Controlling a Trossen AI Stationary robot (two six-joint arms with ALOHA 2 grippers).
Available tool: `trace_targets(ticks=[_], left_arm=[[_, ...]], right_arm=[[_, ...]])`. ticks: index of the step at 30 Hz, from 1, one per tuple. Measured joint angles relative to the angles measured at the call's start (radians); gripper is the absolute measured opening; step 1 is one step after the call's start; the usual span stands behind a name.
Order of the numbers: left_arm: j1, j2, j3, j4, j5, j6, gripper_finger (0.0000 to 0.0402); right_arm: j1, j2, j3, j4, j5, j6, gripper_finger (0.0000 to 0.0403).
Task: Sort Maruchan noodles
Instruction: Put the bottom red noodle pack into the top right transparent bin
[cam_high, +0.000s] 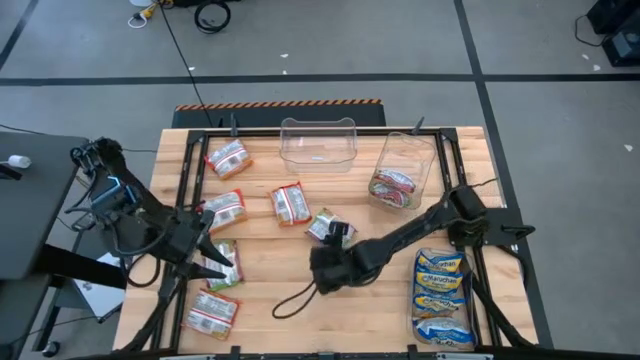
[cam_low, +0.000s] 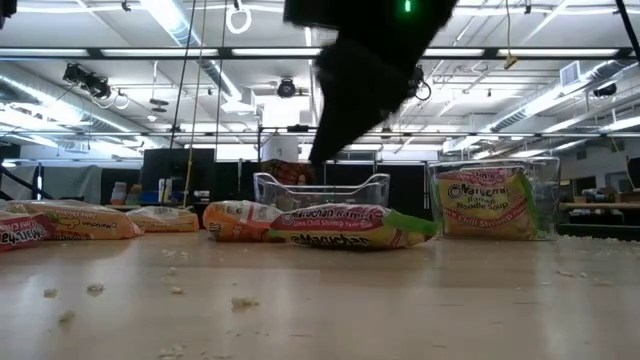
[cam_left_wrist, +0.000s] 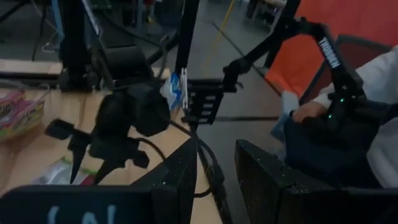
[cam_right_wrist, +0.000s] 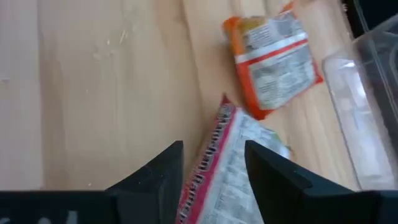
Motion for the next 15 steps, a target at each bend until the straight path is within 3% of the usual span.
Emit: trace_targets(ticks=[8, 15], left_arm=[[0.001, 0.0, 0.0, -0.031, 0.0, -0.011, 0.0114], [0.001, 0.0, 0.0, -0.037, 0.0, -0.013, 0.0114]], right_arm=[[0.01, 0.12, 0.0, -0.015, 0.04, 0.056, 0.0229], [-0.013, 0.17, 0.0, -0.025, 0.066, 0.097, 0.021]])
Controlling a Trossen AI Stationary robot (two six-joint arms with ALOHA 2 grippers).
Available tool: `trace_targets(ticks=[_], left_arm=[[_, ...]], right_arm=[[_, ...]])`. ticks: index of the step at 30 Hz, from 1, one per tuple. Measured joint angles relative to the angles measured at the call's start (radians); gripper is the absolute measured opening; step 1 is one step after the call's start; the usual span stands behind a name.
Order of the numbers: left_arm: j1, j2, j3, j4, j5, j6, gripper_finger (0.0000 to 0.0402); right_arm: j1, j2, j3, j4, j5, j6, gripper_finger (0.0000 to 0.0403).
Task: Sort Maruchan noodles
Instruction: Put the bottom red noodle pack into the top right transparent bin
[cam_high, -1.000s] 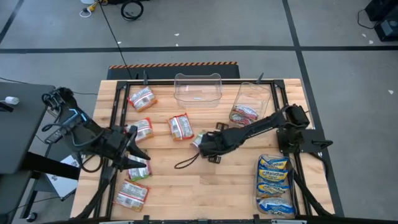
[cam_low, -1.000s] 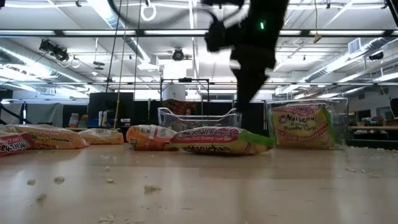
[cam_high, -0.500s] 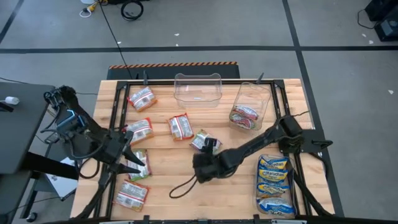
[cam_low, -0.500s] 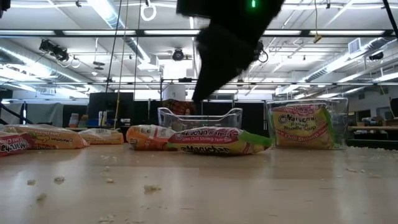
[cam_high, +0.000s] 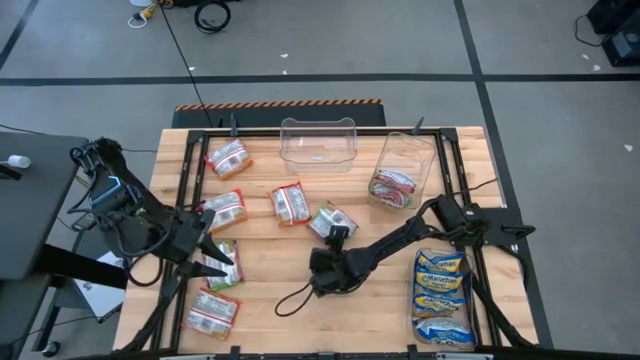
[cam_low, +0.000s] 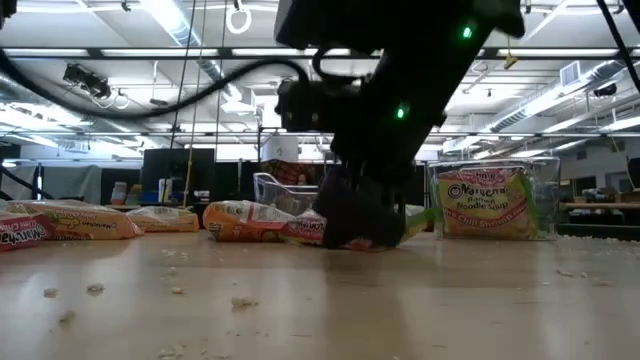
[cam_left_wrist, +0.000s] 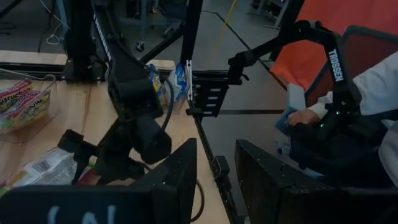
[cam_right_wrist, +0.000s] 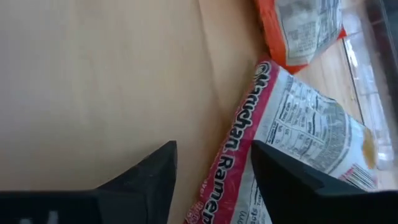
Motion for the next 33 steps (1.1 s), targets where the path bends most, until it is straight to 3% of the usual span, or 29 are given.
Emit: trace_targets(ticks=[8, 12, 15, 18, 23, 33], left_arm=[[0.0, 0.0, 0.0, -0.001, -0.029, 0.007, 0.0114], [0.003, 0.0, 0.0, -0.001, -0.073, 0.039, 0.0114], [0.004, 0.0, 0.0, -0.003, -0.13, 0.043, 0.0114], [0.004, 0.0, 0.0, -0.005, -0.171, 0.044, 0.0114], [0.004, 0.0, 0.0, -0.005, -0.182, 0.056, 0.0114], [0.004, 0.0, 0.0, -0.002, -0.246, 0.063, 0.0114]], right_arm=[[-0.014, 0.007, 0.0, -0.014, 0.031, 0.001, 0.0133], [-0.022, -0.001, 0.001, -0.051, 0.031, 0.002, 0.0072], [-0.034, -0.001, 0.048, -0.171, -0.036, 0.043, 0.0015], [-0.041, -0.004, 0.129, -0.303, -0.06, 0.074, 0.0008], [-0.037, -0.107, 0.233, -0.385, -0.045, -0.06, 0.0005], [-0.081, -0.427, 0.232, -0.547, -0.043, -0.19, 0.0002]])
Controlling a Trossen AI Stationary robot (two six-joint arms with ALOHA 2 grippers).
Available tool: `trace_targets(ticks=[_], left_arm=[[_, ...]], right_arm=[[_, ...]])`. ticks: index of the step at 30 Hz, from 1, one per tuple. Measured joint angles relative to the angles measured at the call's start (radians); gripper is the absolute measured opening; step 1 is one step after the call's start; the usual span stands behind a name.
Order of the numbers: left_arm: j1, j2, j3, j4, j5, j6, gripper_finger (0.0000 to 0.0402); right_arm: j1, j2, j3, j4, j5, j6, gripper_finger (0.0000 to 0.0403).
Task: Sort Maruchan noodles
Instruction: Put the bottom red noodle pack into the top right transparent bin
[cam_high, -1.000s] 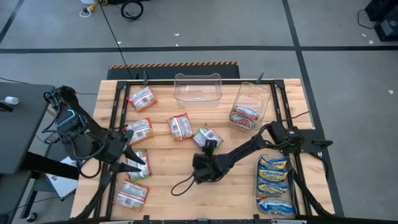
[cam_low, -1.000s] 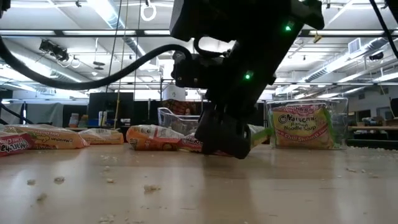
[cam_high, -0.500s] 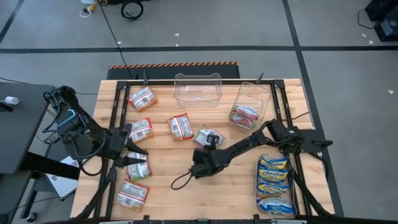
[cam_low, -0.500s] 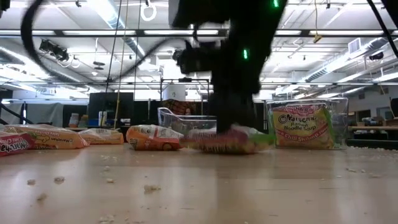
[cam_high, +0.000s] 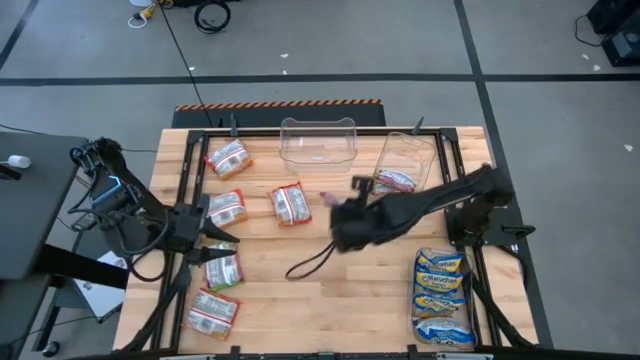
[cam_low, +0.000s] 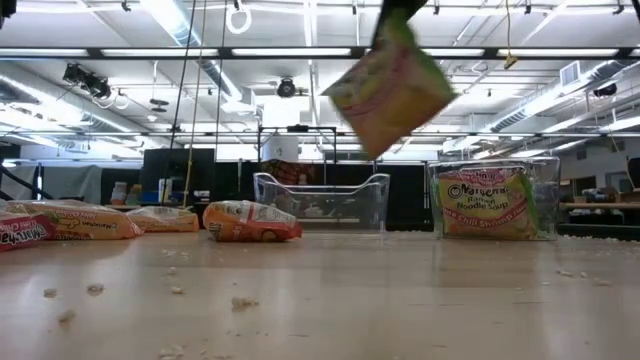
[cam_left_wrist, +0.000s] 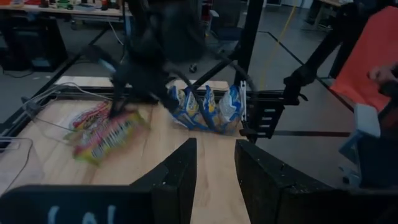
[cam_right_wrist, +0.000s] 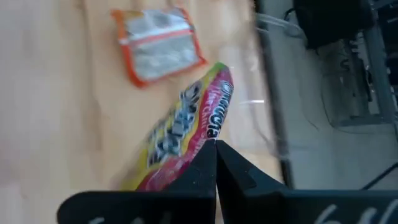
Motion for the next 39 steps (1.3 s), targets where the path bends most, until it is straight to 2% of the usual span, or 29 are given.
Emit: trace_targets(ticks=[5, 10, 13, 17, 20, 24, 31, 39], left_arm=[[0.0, 0.002, 0.0, 0.031, -0.064, 0.0, 0.0114], [0.012, 0.015, 0.0, 0.111, -0.181, 0.06, 0.0114], [0.064, 0.036, 0.0, 0.162, -0.207, 0.095, 0.0114], [0.16, 0.068, 0.0, 0.236, -0.211, 0.104, 0.0114], [0.252, 0.106, 0.0, 0.263, -0.177, 0.104, 0.0114], [0.373, 0.15, 0.0, 0.343, -0.116, 0.103, 0.0114], [0.498, 0.237, 0.0, 0.496, 0.04, 0.102, 0.0114], [0.56, 0.257, 0.0, 0.497, 0.046, 0.089, 0.0114]], right_arm=[[-0.064, -0.166, -0.069, -0.097, 0.034, -0.046, 0.0002], [-0.196, -0.363, -0.256, -0.092, 0.022, -0.19, 0.0002], [-0.302, -0.491, -0.423, -0.004, -0.024, -0.321, 0.0002], [-0.452, -0.643, -0.66, 0.214, -0.088, -0.531, 0.0002], [-0.554, -0.72, -0.816, 0.424, -0.134, -0.691, 0.0002], [-0.667, -0.772, -0.979, 0.648, -0.267, -0.807, 0.0002], [-0.777, -0.829, -1.143, 0.721, -0.399, -0.88, 0.0002], [-0.839, -0.877, -1.21, 0.776, -0.523, -0.968, 0.0005]])
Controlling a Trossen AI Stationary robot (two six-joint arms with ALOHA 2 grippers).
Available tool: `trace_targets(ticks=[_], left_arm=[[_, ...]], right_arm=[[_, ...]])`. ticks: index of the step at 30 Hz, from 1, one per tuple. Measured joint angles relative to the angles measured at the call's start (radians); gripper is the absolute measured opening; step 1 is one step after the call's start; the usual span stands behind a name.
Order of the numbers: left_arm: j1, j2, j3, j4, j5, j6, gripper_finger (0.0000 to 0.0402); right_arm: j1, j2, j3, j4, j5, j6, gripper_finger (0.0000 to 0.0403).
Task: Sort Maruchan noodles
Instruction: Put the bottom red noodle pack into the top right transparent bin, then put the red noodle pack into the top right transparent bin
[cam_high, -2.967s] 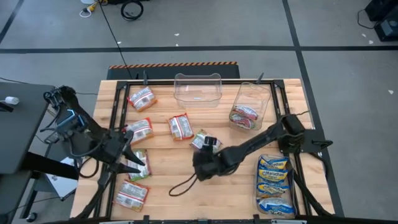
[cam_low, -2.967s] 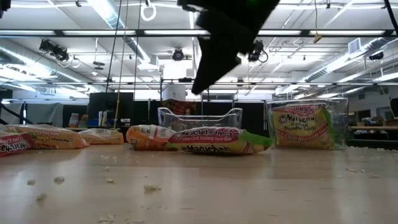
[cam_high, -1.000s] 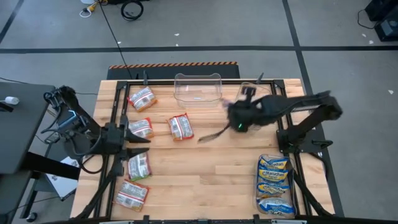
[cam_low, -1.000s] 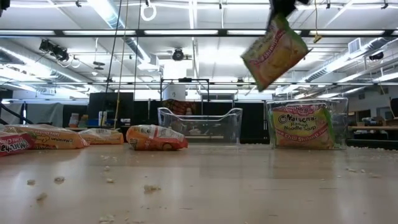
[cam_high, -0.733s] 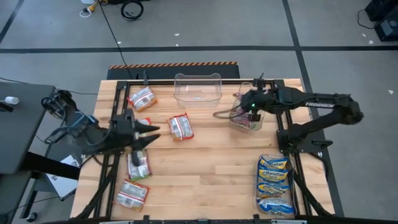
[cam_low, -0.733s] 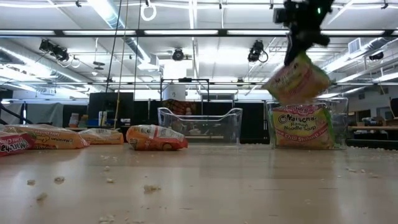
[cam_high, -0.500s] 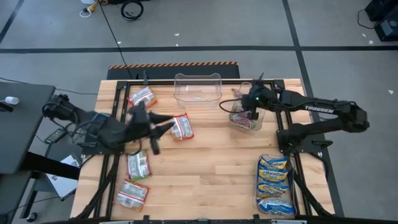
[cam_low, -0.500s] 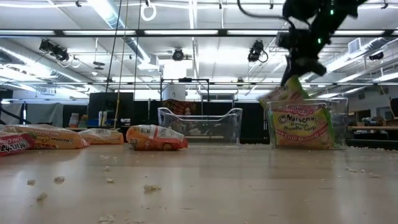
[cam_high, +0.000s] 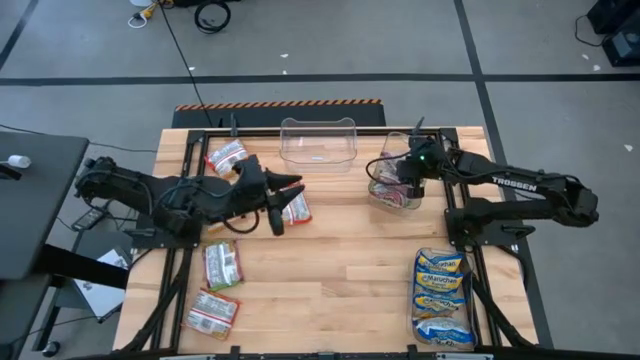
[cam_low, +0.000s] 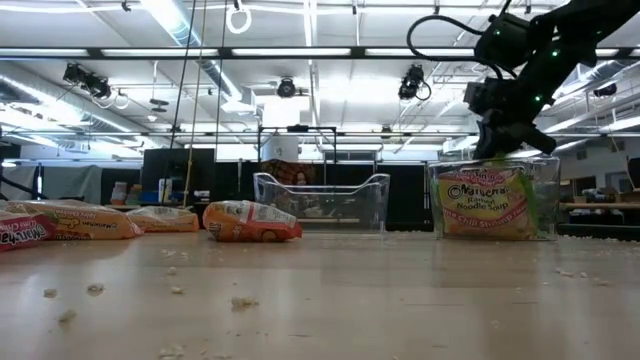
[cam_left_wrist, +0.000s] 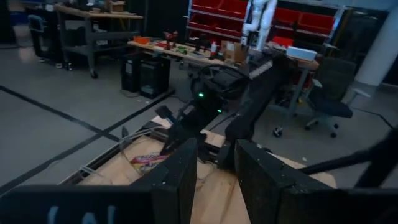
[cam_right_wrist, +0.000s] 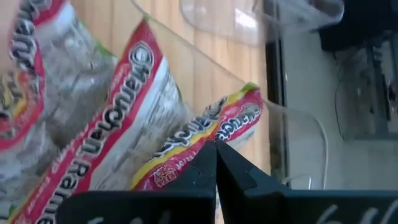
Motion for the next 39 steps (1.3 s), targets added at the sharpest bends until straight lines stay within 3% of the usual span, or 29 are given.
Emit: trace_targets(ticks=[6, 12, 20, 25, 29, 33, 36, 39], left_arm=[[0.04, -0.001, 0.0, -0.033, 0.003, -0.009, 0.0114], [0.057, -0.001, 0.0, -0.07, 0.037, -0.039, 0.0114], [0.058, -0.02, 0.0, -0.111, 0.039, -0.045, 0.0114], [0.062, -0.077, 0.001, -0.178, 0.038, -0.066, 0.0114], [0.062, -0.119, 0.0, -0.209, 0.037, -0.065, 0.0114], [0.062, -0.154, 0.001, -0.286, 0.093, -0.087, 0.0114], [0.051, -0.176, 0.001, -0.435, 0.201, -0.275, 0.0114], [-0.001, -0.17, 0.001, -0.656, 0.354, -0.535, 0.0114]], right_arm=[[-0.01, -0.007, -0.001, 0.14, -0.084, -0.051, 0.0005], [-0.039, -0.007, -0.001, 0.025, -0.123, -0.075, 0.0004], [-0.082, -0.015, -0.005, -0.063, -0.026, -0.115, 0.0041], [-0.09, -0.013, 0.096, -0.11, 0.039, 0.167, 0.0096], [-0.123, 0.042, 0.136, -0.16, -0.108, 0.417, 0.0138], [-0.118, 0.113, 0.143, -0.162, -0.162, 0.522, 0.017], [-0.067, 0.128, 0.2, -0.177, -0.175, 0.555, 0.0187], [0.028, 0.125, 0.275, -0.184, -0.094, 0.594, 0.0191]])
